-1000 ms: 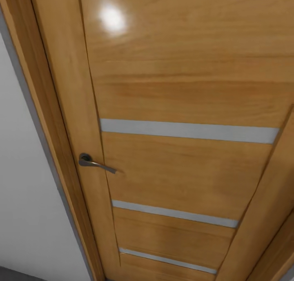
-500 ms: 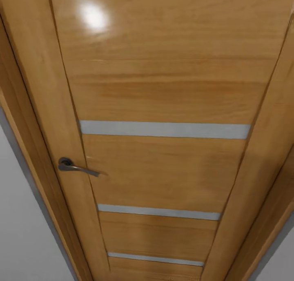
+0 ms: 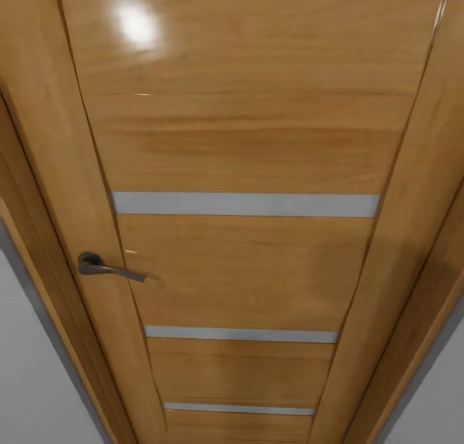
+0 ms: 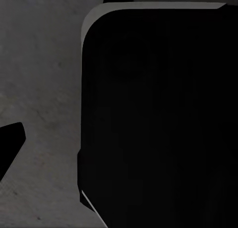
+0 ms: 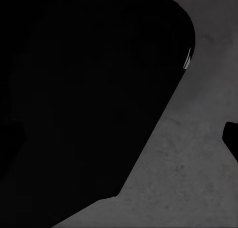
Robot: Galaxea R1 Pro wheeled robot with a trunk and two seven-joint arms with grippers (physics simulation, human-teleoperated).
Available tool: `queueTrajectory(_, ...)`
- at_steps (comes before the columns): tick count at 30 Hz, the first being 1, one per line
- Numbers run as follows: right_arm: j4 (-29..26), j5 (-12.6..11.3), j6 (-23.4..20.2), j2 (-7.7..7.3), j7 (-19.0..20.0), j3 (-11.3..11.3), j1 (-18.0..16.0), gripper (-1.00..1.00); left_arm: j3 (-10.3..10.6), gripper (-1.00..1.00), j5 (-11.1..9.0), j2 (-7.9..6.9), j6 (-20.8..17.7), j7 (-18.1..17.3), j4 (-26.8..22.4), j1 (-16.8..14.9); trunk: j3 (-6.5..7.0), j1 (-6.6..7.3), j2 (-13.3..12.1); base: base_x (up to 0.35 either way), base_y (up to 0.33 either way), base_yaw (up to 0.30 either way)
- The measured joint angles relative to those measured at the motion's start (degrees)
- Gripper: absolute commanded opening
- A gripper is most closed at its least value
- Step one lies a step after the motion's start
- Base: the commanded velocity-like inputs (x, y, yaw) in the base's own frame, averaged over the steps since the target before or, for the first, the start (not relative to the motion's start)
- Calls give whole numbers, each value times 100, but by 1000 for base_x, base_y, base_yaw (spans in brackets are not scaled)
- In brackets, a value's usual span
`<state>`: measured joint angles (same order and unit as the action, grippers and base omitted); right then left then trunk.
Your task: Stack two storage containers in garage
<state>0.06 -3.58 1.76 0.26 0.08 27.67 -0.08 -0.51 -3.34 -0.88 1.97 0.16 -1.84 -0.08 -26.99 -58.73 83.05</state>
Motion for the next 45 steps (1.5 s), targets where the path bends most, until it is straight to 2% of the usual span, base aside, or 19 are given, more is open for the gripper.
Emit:
queueTrajectory(8,-3,0,0,0,0,2,0,100,0,100,0,6,0,7,3,0,0,0,0,0,106,-1)
queueTrajectory(45,0,36,7,-20,-12,0,0,100,2,100,0,8,0,8,-1,0,0,0,0,0,1,0)
